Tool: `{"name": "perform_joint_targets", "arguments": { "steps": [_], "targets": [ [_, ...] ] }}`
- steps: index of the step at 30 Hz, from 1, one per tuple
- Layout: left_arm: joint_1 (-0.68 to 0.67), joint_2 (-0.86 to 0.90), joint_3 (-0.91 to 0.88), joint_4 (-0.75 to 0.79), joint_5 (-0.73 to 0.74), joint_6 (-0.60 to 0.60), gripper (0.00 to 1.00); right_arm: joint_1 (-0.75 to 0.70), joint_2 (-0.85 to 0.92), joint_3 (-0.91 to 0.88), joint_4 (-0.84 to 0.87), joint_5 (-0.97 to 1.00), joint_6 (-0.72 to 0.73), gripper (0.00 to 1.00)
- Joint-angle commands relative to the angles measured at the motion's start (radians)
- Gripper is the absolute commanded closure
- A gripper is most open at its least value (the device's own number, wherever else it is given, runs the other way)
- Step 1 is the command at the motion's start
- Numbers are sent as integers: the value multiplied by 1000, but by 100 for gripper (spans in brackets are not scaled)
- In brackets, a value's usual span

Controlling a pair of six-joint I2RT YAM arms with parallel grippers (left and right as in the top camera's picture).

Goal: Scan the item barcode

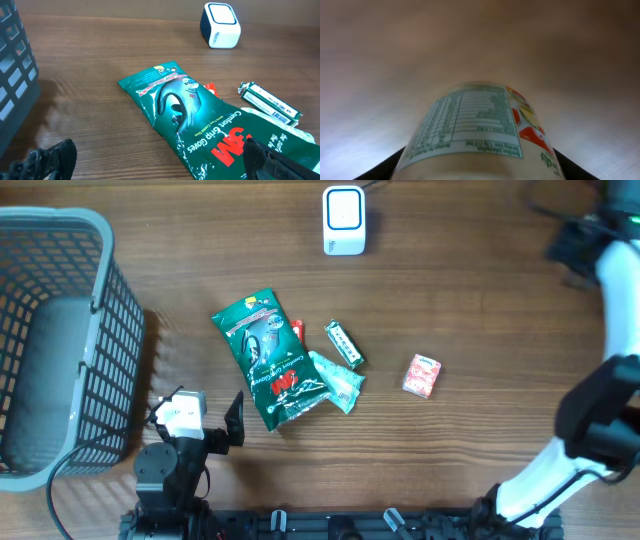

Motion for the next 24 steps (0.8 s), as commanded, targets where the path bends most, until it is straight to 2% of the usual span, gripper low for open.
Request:
{"name": "perform_joint_targets", "arguments": {
  "steps": [1,5,12,15,17,18,21,22,24],
  "targets": [
    [-2,-3,2,-5,15,16,0,-189,71,0,-49,-92,-16,41],
    [-2,-3,2,-5,15,16,0,-373,158,0,-80,-199,-16,40],
    [-2,-3,2,-5,15,16,0,-480,242,0,-64,-210,-13,38],
    [-2,-3,2,-5,15,16,0,-499,243,0,-47,-150,-13,36],
    [-2,-3,2,-5,15,16,0,-512,243,1,-35,-159,-15,29],
    [-2,-3,2,-5,15,16,0,-514,242,6,-37,-171,-16,20],
    [-2,-3,2,-5,15,16,0,-512,241,66,-86,-197,-16,8],
    [-2,-3,2,-5,15,16,0,-512,238,87,-105,-199,-16,0],
    [-2,-3,2,-5,15,16,0,-512,215,143,-151,-212,-13,0]
  ]
}}
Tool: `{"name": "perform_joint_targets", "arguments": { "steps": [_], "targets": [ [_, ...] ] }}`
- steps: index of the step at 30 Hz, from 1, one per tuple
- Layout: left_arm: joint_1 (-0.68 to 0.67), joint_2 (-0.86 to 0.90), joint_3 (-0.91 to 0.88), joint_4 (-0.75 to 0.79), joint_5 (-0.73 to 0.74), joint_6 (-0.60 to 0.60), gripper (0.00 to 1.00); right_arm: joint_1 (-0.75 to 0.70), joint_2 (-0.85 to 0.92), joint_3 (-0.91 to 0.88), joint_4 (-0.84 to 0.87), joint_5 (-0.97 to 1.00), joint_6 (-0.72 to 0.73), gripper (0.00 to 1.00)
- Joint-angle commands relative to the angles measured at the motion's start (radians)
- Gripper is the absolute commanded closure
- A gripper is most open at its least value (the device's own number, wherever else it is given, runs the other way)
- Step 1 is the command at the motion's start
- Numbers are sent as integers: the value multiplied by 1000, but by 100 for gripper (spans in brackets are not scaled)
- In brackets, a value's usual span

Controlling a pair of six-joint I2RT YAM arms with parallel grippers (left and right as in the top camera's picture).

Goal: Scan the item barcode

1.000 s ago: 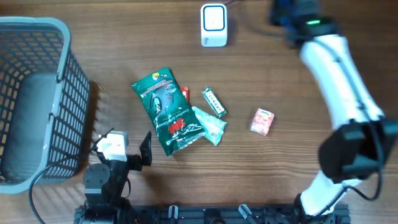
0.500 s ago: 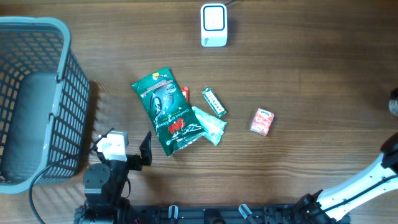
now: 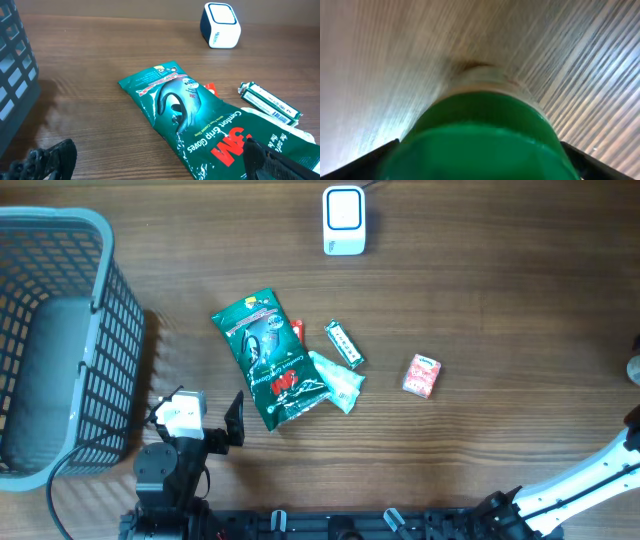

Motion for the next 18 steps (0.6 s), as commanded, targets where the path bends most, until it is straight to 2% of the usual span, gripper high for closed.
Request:
{"name": "perform_joint_targets", "arguments": {
  "steps": [1,8,12,15,18],
  "targets": [
    [-2,-3,2,-5,15,16,0,2,-41,116,-53,-54,2,0],
    [-2,-3,2,-5,15,16,0,36,-274,159,-151,-523,97,0],
    [-2,-3,2,-5,15,16,0,175,-375,159,-269,-532,130,0],
    [-2,-3,2,-5,15,16,0,341,-393,158,-389,-386,135,0],
    [-2,-3,2,-5,15,16,0,520,-386,108,-394,-372,191,0]
  ]
}}
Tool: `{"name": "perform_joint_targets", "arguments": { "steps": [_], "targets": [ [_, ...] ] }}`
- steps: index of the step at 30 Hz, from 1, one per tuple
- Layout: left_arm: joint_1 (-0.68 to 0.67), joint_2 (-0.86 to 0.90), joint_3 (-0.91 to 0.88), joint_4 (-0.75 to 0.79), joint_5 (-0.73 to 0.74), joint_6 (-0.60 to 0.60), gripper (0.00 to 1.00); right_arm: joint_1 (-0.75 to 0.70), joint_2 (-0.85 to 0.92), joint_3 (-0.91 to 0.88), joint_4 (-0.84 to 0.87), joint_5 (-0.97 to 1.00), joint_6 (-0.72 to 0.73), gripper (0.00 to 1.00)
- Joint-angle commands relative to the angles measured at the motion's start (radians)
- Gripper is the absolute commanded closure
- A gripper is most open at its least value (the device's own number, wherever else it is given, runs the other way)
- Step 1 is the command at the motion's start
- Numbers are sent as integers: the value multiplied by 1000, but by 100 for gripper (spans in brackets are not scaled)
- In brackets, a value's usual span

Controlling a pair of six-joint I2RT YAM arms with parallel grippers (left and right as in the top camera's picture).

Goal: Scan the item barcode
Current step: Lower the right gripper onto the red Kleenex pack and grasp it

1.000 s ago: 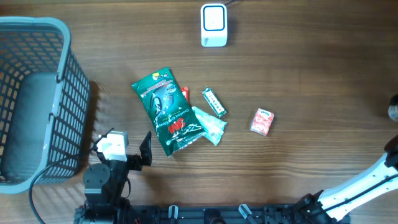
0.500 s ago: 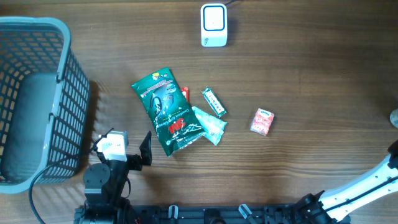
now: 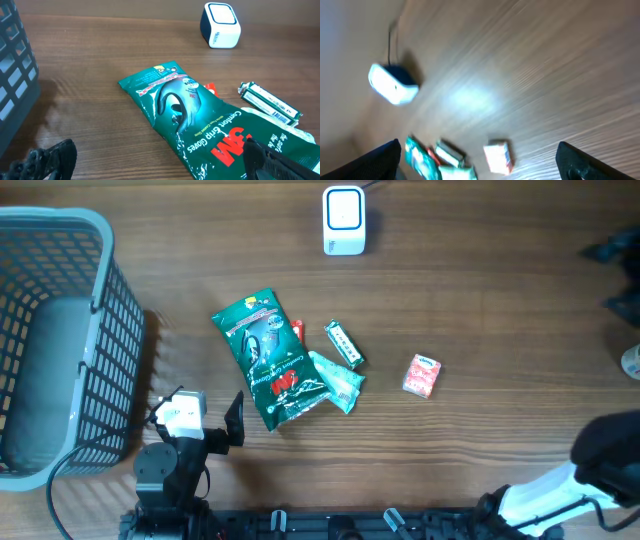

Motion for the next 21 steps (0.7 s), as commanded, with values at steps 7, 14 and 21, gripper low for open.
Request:
{"name": "perform_joint_targets", "arguments": {
  "steps": [7,14,21],
  "targets": [
    [-2,-3,2,-5,15,16,0,581,26,-237,42,311,249,18],
    [-2,-3,2,-5,15,16,0,838,50,-522,198,591,546,26],
    [-2,-3,2,-5,15,16,0,841,146,-557,246,611,548,30]
  ]
}}
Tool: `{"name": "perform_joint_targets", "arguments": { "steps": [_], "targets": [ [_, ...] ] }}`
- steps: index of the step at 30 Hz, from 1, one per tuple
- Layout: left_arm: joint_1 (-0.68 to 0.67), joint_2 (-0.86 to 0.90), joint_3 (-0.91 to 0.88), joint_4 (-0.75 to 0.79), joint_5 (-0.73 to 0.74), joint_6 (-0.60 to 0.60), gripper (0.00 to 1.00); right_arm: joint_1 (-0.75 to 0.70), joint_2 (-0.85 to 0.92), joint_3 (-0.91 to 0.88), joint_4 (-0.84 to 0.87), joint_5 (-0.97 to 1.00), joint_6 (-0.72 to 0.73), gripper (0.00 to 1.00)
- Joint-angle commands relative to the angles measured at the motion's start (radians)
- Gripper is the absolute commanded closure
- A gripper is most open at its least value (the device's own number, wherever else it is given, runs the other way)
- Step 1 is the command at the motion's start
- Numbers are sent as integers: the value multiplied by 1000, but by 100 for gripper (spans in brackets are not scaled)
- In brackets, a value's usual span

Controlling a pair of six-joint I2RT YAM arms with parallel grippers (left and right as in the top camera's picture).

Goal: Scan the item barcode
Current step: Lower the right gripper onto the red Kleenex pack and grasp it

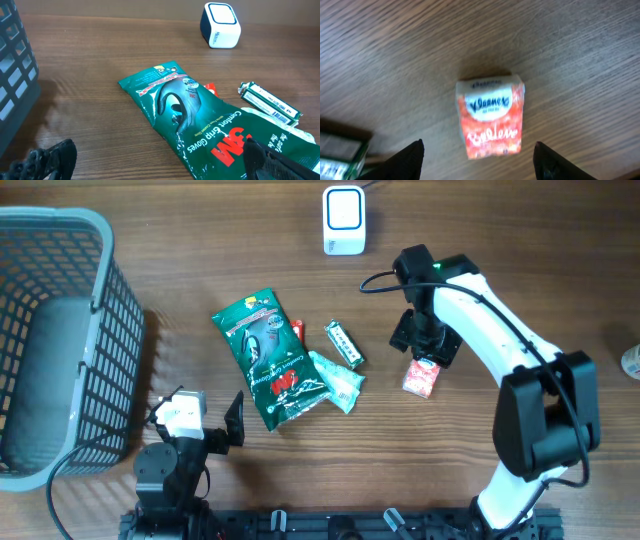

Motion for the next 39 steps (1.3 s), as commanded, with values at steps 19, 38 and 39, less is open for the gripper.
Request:
{"name": "perform_joint_targets", "arguments": {
  "steps": [19,38,39],
  "targets": [
    [-2,-3,2,-5,16,16,0,0,116,-6,92,-15,5,38],
    [-2,-3,2,-5,16,16,0,-2,239,51,36,-209,-58,95],
    [-2,-3,2,-5,16,16,0,-3,239,95,-11,-259,-32,96]
  ]
}}
